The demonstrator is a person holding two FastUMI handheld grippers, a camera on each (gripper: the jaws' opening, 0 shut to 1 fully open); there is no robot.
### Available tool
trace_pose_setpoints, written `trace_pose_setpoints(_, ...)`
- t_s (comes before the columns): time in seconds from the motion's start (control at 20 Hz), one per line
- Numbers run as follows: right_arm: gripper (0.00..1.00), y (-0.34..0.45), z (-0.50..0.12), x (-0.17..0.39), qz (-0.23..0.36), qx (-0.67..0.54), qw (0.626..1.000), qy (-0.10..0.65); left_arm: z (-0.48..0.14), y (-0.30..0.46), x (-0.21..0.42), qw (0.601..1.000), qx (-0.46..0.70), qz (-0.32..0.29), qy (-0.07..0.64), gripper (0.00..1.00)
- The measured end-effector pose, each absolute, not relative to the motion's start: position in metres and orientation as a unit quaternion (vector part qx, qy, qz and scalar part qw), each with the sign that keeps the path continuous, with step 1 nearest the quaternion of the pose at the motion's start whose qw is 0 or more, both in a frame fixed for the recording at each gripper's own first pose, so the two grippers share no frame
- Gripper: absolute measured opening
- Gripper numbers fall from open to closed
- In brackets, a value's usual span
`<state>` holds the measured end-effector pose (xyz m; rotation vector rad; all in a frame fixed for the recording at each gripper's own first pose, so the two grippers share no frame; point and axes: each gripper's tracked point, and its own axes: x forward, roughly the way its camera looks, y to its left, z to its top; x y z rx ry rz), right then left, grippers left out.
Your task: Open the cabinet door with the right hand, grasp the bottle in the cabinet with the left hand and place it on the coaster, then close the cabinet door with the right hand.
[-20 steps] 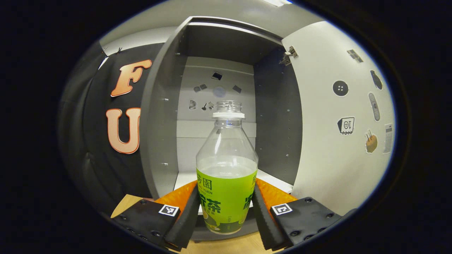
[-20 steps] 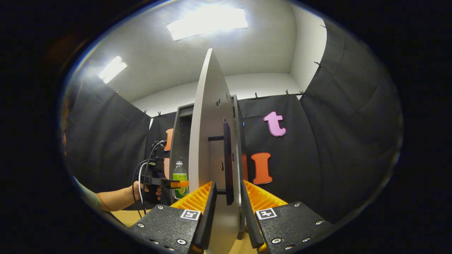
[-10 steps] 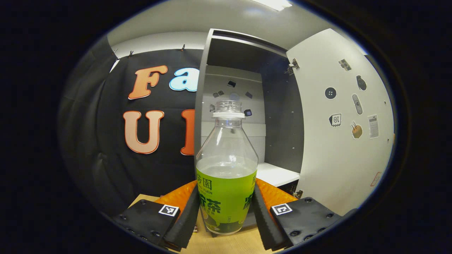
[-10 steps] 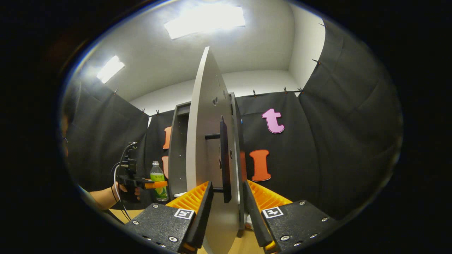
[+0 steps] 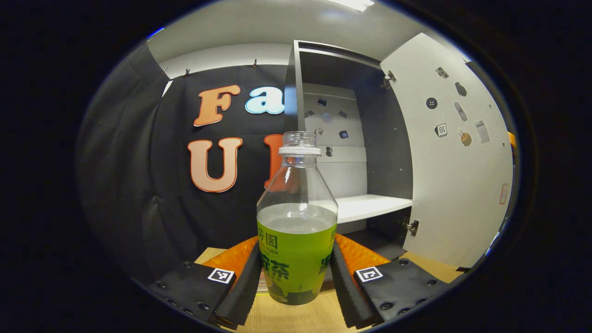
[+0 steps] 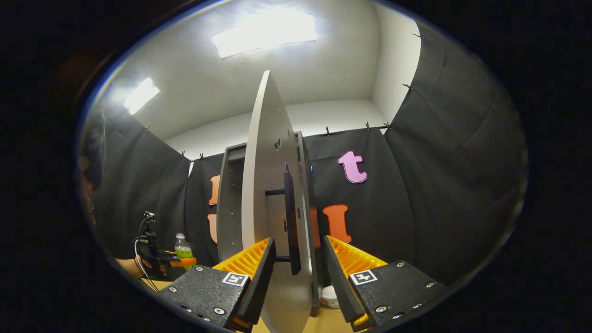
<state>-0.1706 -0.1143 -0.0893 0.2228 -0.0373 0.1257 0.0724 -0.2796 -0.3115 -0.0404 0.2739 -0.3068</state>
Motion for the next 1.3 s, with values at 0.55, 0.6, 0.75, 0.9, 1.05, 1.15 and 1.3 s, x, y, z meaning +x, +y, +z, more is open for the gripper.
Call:
trace_pose_setpoints(0.55,0.65,-0.118,-0.089,-0.157,0.036,0.098,0.994,-0.016,-0.367,-0.245,0.039,0.976,-0.05,-0.128,0.171,0.81)
trace_pose_setpoints(0.6,0.7,-0.118,-0.088,-0.157,0.036,0.094,0.995,-0.016,-0.37,-0.242,0.036,0.975,-0.049,-0.127,0.173,0.81)
trace_pose_setpoints(0.75,0.65,-0.118,-0.091,-0.156,0.034,0.093,0.995,-0.015,-0.378,-0.242,0.026,0.973,-0.058,-0.13,0.179,0.81)
trace_pose_setpoints(0.9,0.65,-0.121,-0.098,-0.153,0.031,0.091,0.995,-0.006,-0.389,-0.244,0.017,0.971,-0.065,-0.133,0.187,0.81)
trace_pose_setpoints(1.05,0.67,-0.12,-0.097,-0.151,0.037,0.099,0.994,-0.004,-0.401,-0.244,0.004,0.967,-0.073,-0.136,0.2,0.81)
trace_pose_setpoints(1.15,0.68,-0.12,-0.097,-0.152,0.038,0.096,0.995,-0.004,-0.408,-0.245,-0.004,0.965,-0.074,-0.14,0.208,0.81)
trace_pose_setpoints(1.3,0.68,-0.121,-0.095,-0.151,0.035,0.094,0.995,-0.007,-0.417,-0.243,-0.01,0.965,-0.072,-0.138,0.213,0.82)
